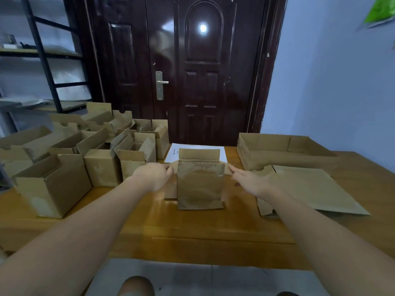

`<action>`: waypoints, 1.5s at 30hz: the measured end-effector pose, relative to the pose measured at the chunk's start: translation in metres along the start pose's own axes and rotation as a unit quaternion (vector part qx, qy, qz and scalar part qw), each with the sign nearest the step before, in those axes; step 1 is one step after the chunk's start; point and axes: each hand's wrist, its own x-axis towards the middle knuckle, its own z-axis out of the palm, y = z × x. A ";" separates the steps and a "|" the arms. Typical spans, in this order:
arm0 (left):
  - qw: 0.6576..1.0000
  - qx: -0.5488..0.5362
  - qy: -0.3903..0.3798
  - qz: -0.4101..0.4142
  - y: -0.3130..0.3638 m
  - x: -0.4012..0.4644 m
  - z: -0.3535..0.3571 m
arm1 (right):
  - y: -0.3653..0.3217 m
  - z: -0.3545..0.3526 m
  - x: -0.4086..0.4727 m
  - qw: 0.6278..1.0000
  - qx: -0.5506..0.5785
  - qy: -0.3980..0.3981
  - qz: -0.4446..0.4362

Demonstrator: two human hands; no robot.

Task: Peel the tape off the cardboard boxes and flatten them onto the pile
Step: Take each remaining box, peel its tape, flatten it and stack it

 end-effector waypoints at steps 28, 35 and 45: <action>0.944 -0.327 -0.031 -0.016 0.021 0.006 0.011 | -0.019 0.020 -0.002 0.989 0.124 0.074 -0.022; 0.920 -0.390 0.020 -0.042 0.008 0.006 0.008 | -0.019 0.001 -0.004 0.966 0.260 -0.006 0.001; 0.943 -0.328 -0.043 0.038 0.020 -0.001 0.006 | -0.015 0.002 -0.004 0.983 0.175 0.047 -0.038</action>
